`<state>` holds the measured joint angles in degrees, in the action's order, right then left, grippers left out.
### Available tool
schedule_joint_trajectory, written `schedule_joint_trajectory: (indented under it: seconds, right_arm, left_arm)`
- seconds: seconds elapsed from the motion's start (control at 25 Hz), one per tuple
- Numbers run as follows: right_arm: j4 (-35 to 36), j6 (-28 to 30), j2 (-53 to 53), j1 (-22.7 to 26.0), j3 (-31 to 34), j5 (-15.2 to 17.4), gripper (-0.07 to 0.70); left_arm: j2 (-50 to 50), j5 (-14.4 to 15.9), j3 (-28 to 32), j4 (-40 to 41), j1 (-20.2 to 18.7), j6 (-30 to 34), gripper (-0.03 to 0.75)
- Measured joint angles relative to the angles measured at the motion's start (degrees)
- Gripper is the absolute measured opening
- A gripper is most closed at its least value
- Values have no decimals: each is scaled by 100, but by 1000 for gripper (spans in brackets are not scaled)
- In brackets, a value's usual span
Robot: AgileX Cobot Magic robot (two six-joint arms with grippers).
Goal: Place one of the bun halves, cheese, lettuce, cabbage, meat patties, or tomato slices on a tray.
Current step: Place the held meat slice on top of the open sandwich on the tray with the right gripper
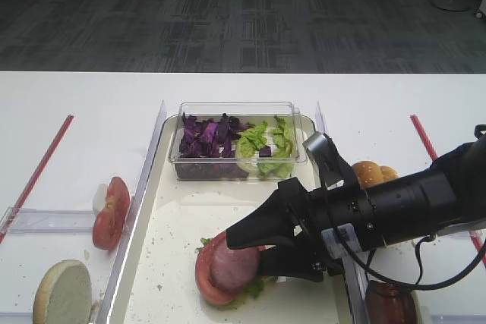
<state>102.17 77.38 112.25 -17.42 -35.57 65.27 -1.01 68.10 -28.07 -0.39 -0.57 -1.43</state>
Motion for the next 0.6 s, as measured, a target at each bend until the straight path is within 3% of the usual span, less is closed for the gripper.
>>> schedule_joint_trajectory:
  seconds: [0.6]
  right_arm:
    - [-10, -156, -288, 0, 0, -120, 517]
  left_arm:
    - [0, 0, 0, 0, 0, 0, 503]
